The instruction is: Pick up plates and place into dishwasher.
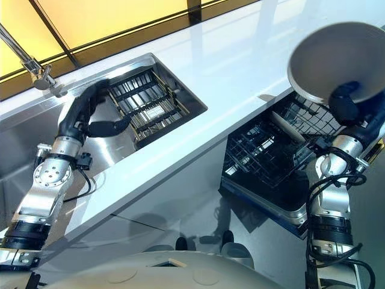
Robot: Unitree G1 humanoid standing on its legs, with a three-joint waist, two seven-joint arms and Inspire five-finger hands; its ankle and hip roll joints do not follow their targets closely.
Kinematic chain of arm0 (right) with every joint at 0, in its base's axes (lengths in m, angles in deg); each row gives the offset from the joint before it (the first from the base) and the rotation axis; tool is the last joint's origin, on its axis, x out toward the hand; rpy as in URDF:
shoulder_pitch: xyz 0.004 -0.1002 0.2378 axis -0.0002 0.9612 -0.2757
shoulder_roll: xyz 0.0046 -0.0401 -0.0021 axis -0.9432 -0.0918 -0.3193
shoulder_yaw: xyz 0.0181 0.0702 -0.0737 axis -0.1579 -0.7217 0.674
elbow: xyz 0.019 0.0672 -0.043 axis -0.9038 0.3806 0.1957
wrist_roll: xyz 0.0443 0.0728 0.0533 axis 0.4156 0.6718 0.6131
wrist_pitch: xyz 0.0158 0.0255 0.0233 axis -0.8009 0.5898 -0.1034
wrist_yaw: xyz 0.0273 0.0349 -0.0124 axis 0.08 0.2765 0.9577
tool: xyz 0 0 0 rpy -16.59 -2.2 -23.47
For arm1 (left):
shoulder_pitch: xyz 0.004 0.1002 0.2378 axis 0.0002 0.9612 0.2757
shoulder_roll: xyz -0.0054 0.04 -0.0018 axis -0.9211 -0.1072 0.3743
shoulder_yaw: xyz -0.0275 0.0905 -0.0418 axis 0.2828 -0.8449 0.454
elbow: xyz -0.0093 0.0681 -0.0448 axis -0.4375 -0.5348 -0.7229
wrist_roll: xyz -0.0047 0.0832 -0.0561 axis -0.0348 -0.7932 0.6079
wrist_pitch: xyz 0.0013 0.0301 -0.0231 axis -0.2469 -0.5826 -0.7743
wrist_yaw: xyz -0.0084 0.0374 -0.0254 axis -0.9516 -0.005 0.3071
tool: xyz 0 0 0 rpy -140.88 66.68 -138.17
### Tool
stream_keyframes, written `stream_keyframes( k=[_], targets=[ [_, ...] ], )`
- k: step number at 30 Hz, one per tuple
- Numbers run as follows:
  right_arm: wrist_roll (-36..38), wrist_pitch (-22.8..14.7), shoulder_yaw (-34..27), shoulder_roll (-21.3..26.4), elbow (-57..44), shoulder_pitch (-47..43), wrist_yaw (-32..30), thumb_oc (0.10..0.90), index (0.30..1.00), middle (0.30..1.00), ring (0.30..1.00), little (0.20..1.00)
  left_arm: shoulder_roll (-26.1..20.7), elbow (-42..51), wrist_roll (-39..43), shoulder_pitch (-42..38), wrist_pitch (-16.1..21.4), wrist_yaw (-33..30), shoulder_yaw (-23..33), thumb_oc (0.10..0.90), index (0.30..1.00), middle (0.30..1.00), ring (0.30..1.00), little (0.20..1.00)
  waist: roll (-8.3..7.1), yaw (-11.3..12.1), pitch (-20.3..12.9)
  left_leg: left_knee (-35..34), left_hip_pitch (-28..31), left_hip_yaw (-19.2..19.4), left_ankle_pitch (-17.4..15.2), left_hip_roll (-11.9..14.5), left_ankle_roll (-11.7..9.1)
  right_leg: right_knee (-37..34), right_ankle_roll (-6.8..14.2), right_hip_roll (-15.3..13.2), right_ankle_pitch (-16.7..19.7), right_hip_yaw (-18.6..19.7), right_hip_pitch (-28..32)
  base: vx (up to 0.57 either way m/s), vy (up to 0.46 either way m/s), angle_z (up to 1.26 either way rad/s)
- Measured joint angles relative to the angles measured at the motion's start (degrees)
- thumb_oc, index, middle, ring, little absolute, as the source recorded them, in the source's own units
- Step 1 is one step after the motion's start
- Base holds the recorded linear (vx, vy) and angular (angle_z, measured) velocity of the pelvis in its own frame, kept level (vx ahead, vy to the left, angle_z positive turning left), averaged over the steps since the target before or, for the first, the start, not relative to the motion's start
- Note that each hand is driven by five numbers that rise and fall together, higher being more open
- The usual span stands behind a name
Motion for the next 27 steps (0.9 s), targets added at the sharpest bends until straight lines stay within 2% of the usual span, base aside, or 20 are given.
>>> stream_keyframes(
  k=[4, 9, 17, 24, 27],
  targets=[
    [-5.6, 2.2, 0.1, 0.0, 4.4, 0.9, -0.6, 0.100, 0.300, 0.300, 0.300, 0.200, 1.9, -0.4, 2.8, 0.5, -0.1, 0.4, 0.8, 0.800, 0.900, 0.900, 0.900, 0.900, -0.02, 0.1, 0.0, 0.0, -0.1, -1.0, 0.1, 0.0, 0.0, 0.0, 0.1, -0.1, -0.2, -1.0, 0.2, 0.02, -0.006, 0.13],
    [-15.4, 7.8, 0.5, 0.0, 9.4, 4.3, 1.1, 0.100, 0.300, 0.300, 0.300, 0.200, 4.6, -0.4, 6.6, 1.5, 0.0, 0.9, 6.5, 0.800, 0.900, 0.900, 0.900, 0.900, 0.00, 0.7, 0.1, 0.0, -0.1, -1.3, 0.1, 0.0, 0.0, 0.0, 0.1, -0.1, -0.4, -1.3, 0.4, 0.01, -0.004, 0.03],
    [-31.4, 12.9, 5.4, 0.6, 15.5, 9.2, 7.0, 0.100, 0.300, 0.300, 0.300, 0.200, 4.7, -0.4, 6.7, 2.9, 0.0, 1.5, 8.0, 0.800, 0.900, 0.900, 0.900, 0.900, 0.23, 0.8, 0.5, 0.0, 0.1, -2.8, 0.1, 0.0, 0.0, 0.0, 0.3, -0.3, -1.1, -3.0, 1.7, 0.02, -0.008, 0.11],
    [-38.1, 15.9, 9.1, 2.2, 17.6, 9.0, 8.0, 0.100, 0.300, 0.300, 0.300, 0.200, 4.7, -0.4, 6.7, 3.8, 0.0, 2.0, 8.0, 0.800, 0.900, 0.900, 0.900, 0.900, 0.33, 1.7, 0.7, 0.0, -0.2, -5.1, 0.4, -0.1, -0.1, 0.0, 0.3, -0.8, -1.7, -5.2, 2.3, 0.02, 0.016, 0.16],
    [-38.1, 17.9, 9.7, 2.9, 19.0, 8.9, 8.0, 0.100, 0.300, 0.300, 0.300, 0.200, 4.7, -0.4, 6.7, 4.9, 0.0, 2.0, 8.0, 0.800, 0.900, 0.900, 0.900, 0.900, 0.47, 2.1, 1.1, 0.0, 0.0, -5.8, 0.4, -0.2, -0.1, 0.0, 0.3, -0.8, -2.1, -5.8, 3.0, 0.02, 0.019, 0.20]
  ],
)
